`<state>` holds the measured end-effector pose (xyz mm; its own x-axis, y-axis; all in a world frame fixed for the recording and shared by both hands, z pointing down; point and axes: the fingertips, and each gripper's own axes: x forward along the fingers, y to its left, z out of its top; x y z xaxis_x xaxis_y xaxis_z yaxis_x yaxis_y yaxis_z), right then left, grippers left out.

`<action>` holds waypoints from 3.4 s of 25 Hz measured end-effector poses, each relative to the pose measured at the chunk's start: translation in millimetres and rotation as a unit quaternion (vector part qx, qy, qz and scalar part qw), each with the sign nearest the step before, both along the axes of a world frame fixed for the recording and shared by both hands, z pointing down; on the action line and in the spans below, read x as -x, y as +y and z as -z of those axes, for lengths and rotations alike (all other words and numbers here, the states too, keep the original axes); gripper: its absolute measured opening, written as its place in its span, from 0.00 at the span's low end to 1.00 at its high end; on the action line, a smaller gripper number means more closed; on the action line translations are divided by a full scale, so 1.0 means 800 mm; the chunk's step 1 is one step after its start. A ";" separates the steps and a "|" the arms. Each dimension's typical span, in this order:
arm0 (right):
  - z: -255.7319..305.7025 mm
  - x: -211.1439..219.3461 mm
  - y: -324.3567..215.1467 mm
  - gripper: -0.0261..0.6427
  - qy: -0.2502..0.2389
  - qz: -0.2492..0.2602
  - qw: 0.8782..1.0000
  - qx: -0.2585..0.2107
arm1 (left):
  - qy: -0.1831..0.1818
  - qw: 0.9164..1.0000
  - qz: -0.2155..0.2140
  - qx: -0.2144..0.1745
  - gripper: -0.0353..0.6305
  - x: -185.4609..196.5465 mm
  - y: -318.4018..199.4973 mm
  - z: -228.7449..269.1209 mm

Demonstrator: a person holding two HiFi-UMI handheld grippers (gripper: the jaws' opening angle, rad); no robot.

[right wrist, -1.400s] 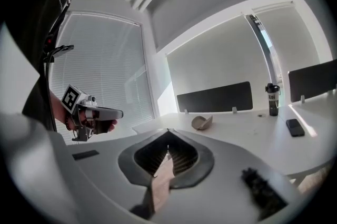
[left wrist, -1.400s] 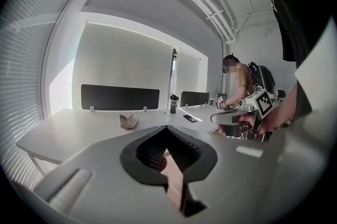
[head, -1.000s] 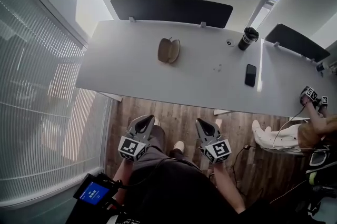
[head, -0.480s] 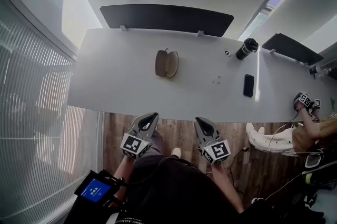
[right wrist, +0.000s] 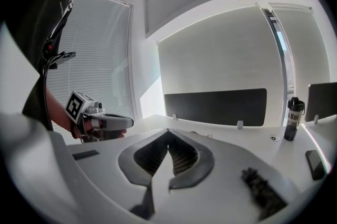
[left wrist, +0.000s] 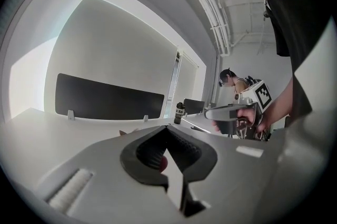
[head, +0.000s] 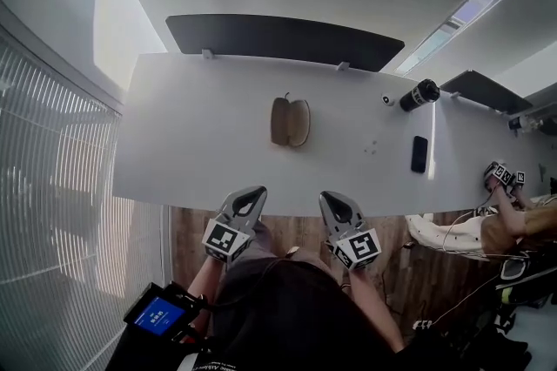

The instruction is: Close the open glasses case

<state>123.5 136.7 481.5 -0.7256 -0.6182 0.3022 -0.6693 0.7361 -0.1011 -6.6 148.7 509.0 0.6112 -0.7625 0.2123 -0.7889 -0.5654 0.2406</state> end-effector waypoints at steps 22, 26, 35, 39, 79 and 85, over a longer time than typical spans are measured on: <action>-0.060 -0.019 -0.167 0.05 -0.030 0.082 0.995 0.051 | -0.092 0.993 0.058 0.035 0.06 0.006 -0.152 -0.046; -0.077 -0.036 -0.184 0.05 -0.023 0.051 0.996 0.069 | -0.075 0.992 0.055 0.087 0.06 0.001 -0.161 -0.081; -0.116 -0.051 -0.198 0.05 -0.020 -0.025 0.992 0.125 | -0.026 0.988 0.011 0.154 0.06 -0.010 -0.201 -0.144; -0.123 -0.041 -0.214 0.05 -0.013 -0.034 0.991 0.128 | -0.030 0.984 -0.001 0.178 0.06 -0.006 -0.209 -0.182; -0.181 -0.011 -0.254 0.05 0.030 -0.015 0.983 0.179 | -0.013 0.964 -0.012 0.265 0.06 0.006 -0.219 -0.254; -0.198 0.022 -0.268 0.05 0.036 0.006 0.981 0.189 | 0.003 0.961 -0.005 0.276 0.06 0.010 -0.215 -0.261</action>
